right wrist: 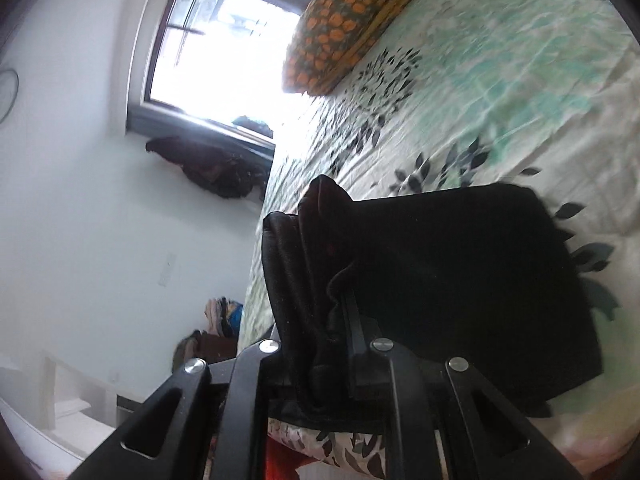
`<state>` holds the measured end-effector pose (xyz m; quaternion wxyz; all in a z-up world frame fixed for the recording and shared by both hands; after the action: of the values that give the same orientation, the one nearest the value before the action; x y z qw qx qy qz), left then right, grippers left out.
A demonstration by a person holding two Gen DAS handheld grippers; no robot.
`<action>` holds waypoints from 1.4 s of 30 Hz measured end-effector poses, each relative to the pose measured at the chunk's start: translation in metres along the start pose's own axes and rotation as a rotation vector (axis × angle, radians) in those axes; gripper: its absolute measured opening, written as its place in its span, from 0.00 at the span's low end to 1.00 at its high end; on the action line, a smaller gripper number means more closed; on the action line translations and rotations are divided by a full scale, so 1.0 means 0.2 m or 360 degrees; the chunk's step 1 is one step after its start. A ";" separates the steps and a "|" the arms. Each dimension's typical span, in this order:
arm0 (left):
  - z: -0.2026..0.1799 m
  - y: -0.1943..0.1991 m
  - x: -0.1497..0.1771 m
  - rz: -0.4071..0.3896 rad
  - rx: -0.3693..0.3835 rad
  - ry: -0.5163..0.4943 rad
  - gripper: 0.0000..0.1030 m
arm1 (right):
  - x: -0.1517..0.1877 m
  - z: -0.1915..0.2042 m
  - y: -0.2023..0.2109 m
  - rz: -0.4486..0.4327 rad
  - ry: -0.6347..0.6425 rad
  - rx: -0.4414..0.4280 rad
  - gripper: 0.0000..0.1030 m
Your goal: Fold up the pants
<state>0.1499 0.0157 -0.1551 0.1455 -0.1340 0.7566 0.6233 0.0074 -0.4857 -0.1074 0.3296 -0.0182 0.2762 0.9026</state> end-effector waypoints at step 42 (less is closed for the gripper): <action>-0.64 -0.20 0.07 0.0300 0.0382 -0.0274 0.91 | 0.20 0.15 -0.20 -0.0121 0.0334 0.0509 1.00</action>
<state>0.1457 -0.1176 -0.1724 0.1655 0.0097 0.8195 0.5485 0.0043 -0.4216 -0.1101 0.3315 -0.0699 0.4481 0.8273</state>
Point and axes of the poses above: each gripper's, at about its wrist camera, not at the fingertips, and y roughly against the way its jaws point, z to its left, x to its underside, the point moved 1 cm from there along -y, roughly the way its jaws point, and after that the axes turned 8 degrees about z, right-handed, at the moved point
